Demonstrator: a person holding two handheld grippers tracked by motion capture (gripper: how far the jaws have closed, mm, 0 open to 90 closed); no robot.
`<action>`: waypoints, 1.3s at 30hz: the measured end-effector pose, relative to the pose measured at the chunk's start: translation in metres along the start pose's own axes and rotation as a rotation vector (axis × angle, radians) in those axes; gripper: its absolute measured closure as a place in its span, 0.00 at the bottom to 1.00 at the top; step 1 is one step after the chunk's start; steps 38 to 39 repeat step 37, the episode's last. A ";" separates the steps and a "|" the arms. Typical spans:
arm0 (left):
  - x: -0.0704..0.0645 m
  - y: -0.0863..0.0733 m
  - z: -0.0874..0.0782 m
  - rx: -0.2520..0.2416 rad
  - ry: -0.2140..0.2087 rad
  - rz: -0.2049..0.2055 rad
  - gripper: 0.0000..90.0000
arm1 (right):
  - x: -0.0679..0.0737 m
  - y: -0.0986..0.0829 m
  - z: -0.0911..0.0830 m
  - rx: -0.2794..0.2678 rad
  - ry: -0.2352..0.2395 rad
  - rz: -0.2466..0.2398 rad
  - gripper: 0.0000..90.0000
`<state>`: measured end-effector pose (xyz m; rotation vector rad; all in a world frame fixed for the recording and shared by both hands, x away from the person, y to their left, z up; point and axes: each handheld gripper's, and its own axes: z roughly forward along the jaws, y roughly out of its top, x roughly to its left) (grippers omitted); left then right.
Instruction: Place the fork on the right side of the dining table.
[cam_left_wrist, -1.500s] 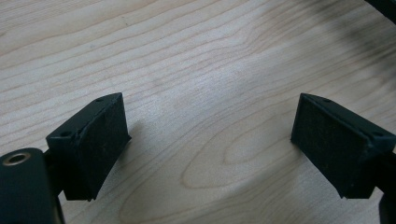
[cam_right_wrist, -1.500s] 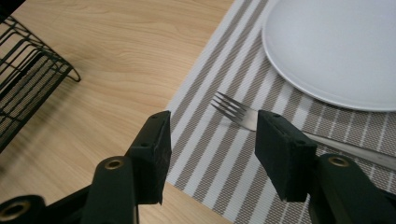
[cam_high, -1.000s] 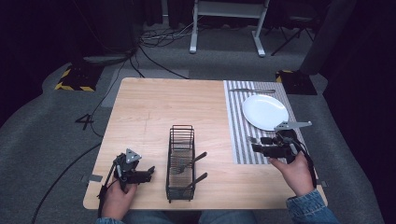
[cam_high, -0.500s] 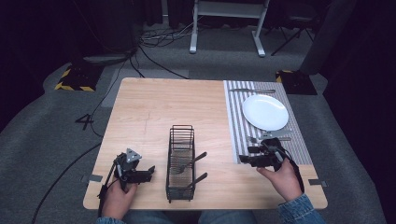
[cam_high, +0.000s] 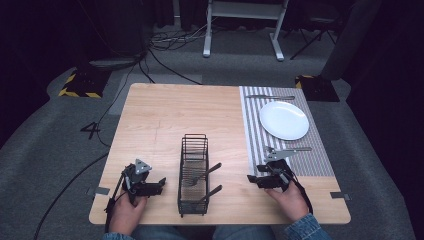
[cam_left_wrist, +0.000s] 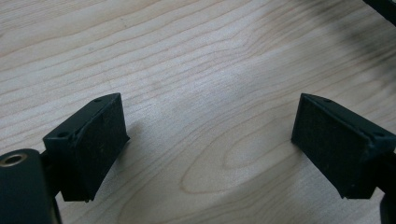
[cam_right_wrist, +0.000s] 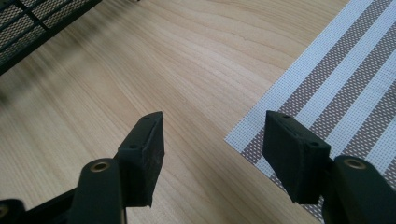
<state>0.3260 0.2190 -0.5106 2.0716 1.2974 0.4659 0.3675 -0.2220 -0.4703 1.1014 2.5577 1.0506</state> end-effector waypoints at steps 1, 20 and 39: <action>0.000 0.000 0.000 0.000 0.000 0.000 0.11 | 0.000 -0.003 0.002 -0.015 -0.005 0.004 0.43; 0.000 0.000 0.000 0.000 0.000 0.000 0.11 | 0.008 -0.031 0.019 -0.094 -0.115 -0.074 0.39; 0.000 0.000 0.000 0.000 0.000 0.000 0.11 | 0.010 -0.034 0.022 -0.086 -0.106 -0.095 0.14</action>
